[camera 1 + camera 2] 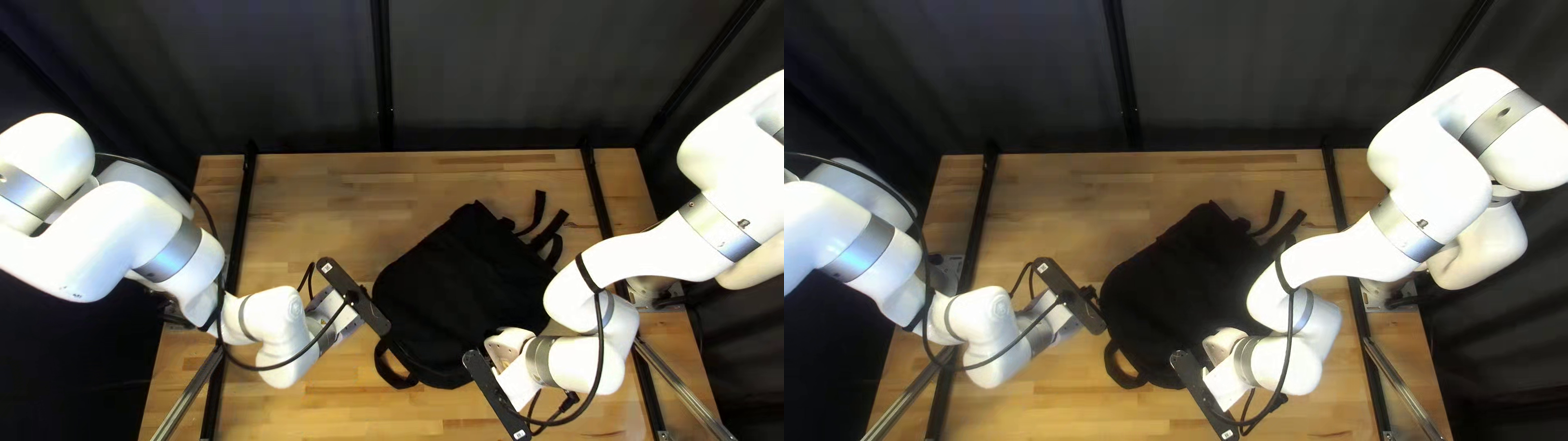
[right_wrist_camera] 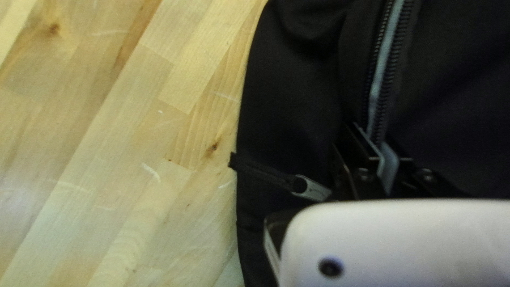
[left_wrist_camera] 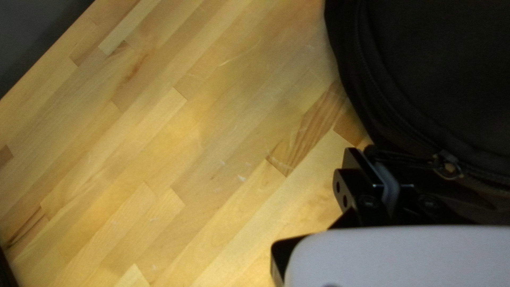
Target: Remove a lunch box from a kids backpack
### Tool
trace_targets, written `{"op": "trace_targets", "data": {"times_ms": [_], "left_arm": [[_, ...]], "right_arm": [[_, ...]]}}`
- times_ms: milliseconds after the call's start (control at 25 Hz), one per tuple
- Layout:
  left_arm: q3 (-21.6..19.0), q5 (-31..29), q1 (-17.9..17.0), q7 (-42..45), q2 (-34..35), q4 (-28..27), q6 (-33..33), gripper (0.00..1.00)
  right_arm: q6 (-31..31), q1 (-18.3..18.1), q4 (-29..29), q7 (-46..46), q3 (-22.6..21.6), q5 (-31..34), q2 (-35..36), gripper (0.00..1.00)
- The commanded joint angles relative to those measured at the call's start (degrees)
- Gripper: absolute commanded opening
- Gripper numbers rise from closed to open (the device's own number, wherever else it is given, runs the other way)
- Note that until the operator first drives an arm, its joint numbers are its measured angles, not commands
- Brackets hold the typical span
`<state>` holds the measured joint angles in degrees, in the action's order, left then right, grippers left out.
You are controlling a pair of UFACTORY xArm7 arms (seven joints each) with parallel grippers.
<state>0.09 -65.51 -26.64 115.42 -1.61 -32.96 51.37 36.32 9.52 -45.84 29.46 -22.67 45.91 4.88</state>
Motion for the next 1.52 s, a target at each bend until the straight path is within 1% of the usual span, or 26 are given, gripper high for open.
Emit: {"op": "trace_targets", "data": {"times_ms": [40,520,760,1240,1520], "left_arm": [[1.0,-1.2,1.0,-0.8,-0.6,-0.4,-1.5,0.0],[3.2,-3.2,3.3,-4.6,0.4,0.3,-4.0,0.0],[4.7,-4.0,4.9,-8.6,0.2,-0.7,-6.0,0.0],[6.8,-5.2,7.2,-13.7,-1.6,-2.4,-9.5,0.0],[7.5,-5.1,7.9,-16.6,-0.6,-2.1,-9.9,0.0]], "right_arm": [[-0.1,0.1,-0.2,0.1,-0.1,0.2,0.3,0.0],[-1.1,0.0,0.5,0.3,0.1,0.8,0.3,0.0],[-1.3,0.0,0.4,0.0,0.1,0.9,0.6,0.0],[-1.1,-0.2,-0.1,-1.7,0.1,0.1,0.7,0.0],[-0.4,-0.2,0.2,-2.7,-0.2,-1.1,-0.2,0.0]]}}
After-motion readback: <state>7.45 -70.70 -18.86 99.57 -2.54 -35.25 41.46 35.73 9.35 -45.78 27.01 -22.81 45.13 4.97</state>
